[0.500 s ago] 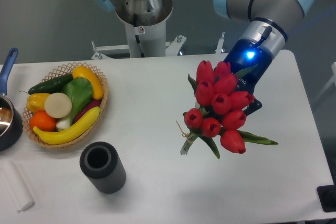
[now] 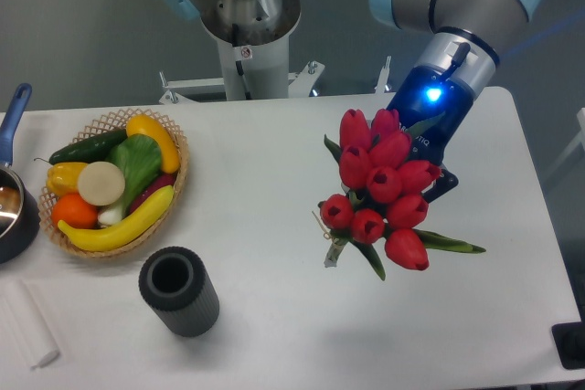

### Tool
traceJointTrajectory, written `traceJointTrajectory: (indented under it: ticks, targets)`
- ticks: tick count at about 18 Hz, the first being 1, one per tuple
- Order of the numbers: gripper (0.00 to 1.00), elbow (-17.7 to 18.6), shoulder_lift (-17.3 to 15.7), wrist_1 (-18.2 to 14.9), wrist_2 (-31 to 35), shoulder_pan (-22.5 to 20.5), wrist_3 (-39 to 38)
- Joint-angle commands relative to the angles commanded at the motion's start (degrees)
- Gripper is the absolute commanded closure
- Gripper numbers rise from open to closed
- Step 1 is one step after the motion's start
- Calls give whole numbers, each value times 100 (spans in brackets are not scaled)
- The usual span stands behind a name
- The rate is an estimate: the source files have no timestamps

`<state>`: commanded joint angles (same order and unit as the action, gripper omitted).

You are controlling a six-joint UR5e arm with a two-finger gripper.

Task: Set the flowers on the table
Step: 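Carry the red tulip bouquet with the gripper toward the table center, then lower the held tulips down onto the table beside the black cylinder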

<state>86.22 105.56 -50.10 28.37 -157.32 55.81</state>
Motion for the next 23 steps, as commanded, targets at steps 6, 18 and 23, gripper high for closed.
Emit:
traceJointTrajectory:
  ticks: [6,18,23]
  targets:
    - [59,18,-176,-9,1002,44,0]
    - [59,53,-203,-62,3682,904,220]
    - [59,237,-132,-79,5184,1379,658]
